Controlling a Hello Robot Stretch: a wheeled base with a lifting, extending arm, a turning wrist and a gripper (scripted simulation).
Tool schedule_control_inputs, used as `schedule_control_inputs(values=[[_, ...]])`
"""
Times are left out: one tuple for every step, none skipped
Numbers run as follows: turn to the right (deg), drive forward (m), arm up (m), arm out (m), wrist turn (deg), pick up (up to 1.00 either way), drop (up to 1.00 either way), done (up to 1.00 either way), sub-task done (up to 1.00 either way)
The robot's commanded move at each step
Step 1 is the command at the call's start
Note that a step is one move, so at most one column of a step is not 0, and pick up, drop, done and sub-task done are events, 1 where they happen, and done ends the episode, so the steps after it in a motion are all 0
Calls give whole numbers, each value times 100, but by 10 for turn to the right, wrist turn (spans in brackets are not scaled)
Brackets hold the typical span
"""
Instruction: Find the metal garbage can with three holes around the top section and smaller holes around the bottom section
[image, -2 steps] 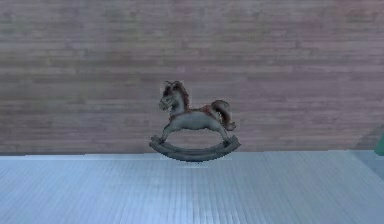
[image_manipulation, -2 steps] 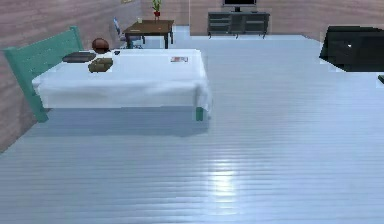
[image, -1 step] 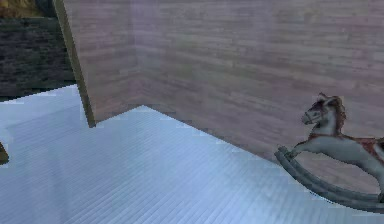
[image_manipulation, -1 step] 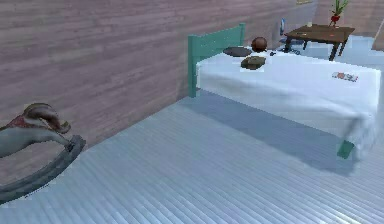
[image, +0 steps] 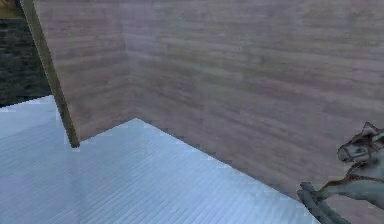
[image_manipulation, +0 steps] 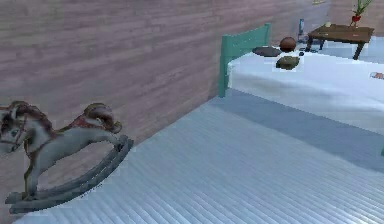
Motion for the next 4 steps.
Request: schedule_control_inputs(values=[[-390, 0, 0, 0, 0, 0, 0, 0, 0], [0, 20, 0, 0, 0, 0, 0, 0, 0], [-90, 0, 0, 0, 0, 0, 0, 0, 0], [0, 100, 0, 0, 0, 0, 0, 0, 0]])
